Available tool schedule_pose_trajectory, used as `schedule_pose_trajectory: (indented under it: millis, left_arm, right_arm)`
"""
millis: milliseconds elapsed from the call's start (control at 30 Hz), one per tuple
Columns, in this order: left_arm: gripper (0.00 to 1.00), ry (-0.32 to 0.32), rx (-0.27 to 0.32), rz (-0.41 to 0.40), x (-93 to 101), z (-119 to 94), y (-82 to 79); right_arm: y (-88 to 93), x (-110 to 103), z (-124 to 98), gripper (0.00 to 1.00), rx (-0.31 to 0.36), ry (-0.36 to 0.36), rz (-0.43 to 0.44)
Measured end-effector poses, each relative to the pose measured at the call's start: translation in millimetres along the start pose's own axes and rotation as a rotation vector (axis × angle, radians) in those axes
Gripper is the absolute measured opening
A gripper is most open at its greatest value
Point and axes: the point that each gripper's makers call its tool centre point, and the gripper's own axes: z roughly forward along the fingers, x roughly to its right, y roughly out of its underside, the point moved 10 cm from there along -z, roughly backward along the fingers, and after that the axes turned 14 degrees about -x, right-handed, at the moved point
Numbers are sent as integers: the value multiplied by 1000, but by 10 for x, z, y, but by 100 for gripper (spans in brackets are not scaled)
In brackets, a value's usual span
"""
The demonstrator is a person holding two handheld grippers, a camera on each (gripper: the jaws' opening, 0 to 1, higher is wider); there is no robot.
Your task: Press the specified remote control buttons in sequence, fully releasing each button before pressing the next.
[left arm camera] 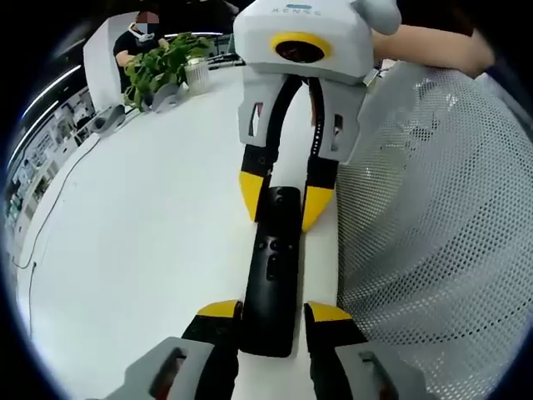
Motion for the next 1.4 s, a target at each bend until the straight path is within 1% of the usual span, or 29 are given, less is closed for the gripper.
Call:
schedule_pose_trajectory:
  millis: [33,100,133,167,200,233,300,367,400,467,500,567,600,667,700,733,833,1067,1133,1167,1200,1233,1300,1400]
  left_arm:
    - [45,-5,2,-10,-3,1,3]
    - [49,-4,8,-23,-7,-17,7]
    - [53,-13,15,-48,-20,-37,12]
    - [58,-14,25,-70,-24,-49,13]
    - [64,-8,47,-105,-25,-69,12]
    - [68,-5,57,-118,-30,-78,13]
    - [74,5,80,-139,-52,-84,15]
    - [77,16,76,-158,-71,-81,22]
    - [79,13,84,-181,-81,-98,18]
    - [87,7,128,-211,-93,-136,-10]
    - [92,10,170,-235,-103,-170,-41]
    - [97,2,202,-264,-130,-230,-67]
    - [99,-1,205,-275,-142,-253,-72]
    - [100,-12,221,-288,-170,-308,-77]
    - [100,-23,259,-309,-193,-347,-88]
    - [100,-27,284,-322,-203,-374,-95]
    - [100,-37,309,-339,-230,-484,-79]
    - [100,-107,389,-370,-263,-772,-57]
    - [100,-118,427,-381,-262,-832,-57]
    - [100,-114,460,-403,-255,-874,-60]
    - [100,-116,478,-414,-250,-903,-60]
    - [100,-127,488,-413,-235,-942,-52]
    - [100,-158,489,-407,-207,-997,-41]
    - [100,-171,505,-415,-165,-1058,-20]
  right_arm:
    - [2,0,1,22,1,0,3]
    - [5,-1,1,22,5,1,9]
    - [5,-1,0,22,7,0,10]
    - [7,1,1,22,7,0,11]
    - [6,2,2,22,7,-1,12]
    - [6,3,3,22,7,0,12]
    - [6,2,1,22,7,0,14]
    - [7,4,0,22,7,-1,14]
    - [7,5,0,22,8,-1,16]
    - [9,4,1,22,9,-1,17]
    - [9,4,0,22,9,-2,18]
    - [10,5,-1,22,10,-3,20]
    - [10,6,-1,22,10,-3,21]
    - [9,6,2,22,11,-4,26]
    - [8,6,2,22,12,-5,28]
    - [7,6,2,22,12,-5,28]
    - [9,3,4,22,11,-4,29]
    - [6,3,3,22,11,-6,32]
    - [7,6,5,22,11,-6,32]
    - [6,6,4,22,11,-6,31]
    - [6,6,3,22,11,-5,30]
    - [6,6,5,22,11,-5,31]
    - [6,5,4,22,12,-5,31]
    - [5,4,2,22,11,-5,31]
